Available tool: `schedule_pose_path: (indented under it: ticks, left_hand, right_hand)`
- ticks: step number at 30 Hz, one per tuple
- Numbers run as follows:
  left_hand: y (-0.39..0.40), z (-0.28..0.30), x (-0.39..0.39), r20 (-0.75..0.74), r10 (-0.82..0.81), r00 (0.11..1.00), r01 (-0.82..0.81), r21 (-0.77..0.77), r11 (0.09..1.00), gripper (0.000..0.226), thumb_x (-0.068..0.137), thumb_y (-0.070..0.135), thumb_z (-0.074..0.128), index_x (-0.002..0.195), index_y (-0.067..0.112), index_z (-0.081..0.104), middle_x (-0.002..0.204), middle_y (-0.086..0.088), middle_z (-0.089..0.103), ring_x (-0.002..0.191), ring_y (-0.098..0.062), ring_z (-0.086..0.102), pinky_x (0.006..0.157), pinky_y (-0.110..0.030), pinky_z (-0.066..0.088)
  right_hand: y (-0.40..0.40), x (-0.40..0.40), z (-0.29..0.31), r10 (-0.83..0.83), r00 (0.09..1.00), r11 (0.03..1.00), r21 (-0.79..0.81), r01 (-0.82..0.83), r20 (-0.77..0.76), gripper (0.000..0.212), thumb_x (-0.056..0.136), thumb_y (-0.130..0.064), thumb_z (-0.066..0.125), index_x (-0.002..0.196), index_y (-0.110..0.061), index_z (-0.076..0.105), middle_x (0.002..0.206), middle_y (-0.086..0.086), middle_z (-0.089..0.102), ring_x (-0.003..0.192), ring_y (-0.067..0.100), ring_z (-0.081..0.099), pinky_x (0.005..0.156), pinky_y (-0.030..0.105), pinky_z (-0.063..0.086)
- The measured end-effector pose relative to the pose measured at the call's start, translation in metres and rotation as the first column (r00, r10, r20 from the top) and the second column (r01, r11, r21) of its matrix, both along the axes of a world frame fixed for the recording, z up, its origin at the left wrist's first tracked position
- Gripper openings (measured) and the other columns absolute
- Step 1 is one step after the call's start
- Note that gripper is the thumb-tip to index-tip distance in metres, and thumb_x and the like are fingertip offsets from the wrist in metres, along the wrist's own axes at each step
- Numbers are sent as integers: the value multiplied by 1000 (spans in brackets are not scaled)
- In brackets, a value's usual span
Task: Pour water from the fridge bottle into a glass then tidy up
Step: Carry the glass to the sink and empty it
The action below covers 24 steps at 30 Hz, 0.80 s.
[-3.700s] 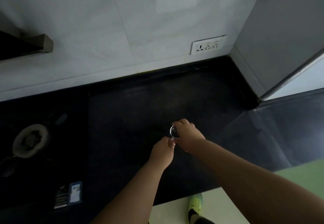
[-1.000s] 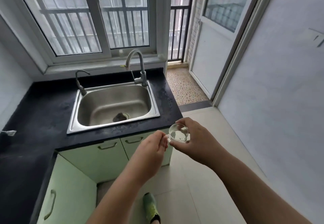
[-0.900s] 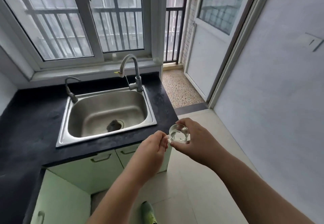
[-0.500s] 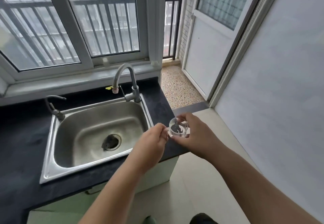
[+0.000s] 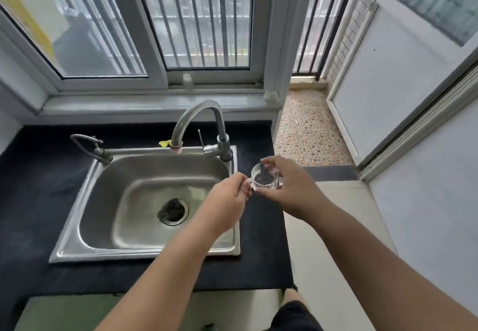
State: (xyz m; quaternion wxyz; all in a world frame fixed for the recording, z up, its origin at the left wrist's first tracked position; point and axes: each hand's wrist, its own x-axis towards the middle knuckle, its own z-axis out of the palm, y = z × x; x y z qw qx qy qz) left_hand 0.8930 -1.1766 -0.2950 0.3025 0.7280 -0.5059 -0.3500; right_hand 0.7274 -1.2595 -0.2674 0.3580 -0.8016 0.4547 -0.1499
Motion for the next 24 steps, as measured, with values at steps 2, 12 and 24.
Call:
schedule_pose_path:
  ticks: [2,12,24]
  left_hand:
    - [-28,-5,-3,11,69,998,-69,20,997,25,110,32,43,95,24,62,91,6,70,89,-15,65,84,-39,55]
    - [-137,-74,-8,-1,421,907,-412,200,889,29,107,38,41,93,26,63,94,4,70,92,-19,66,85,-43,56]
    - [-184,-158,13,-38,586,809,-538,352,766,24,105,40,45,104,24,63,102,1,72,98,-21,68,93,-46,57]
  right_hand:
    - [-42,4,-11,69,998,997,17,-69,1,65,80,-37,87,137,-27,56,131,-7,61,109,-1,53,87,5,41]
    - [-185,49,-91,305,948,951,80,-298,-88,68,76,-27,87,138,-27,56,134,-5,63,120,13,61,99,30,51]
    - [-233,92,-181,379,911,922,143,-359,-161,71,74,-23,87,137,-27,56,133,2,56,114,17,60,92,25,47]
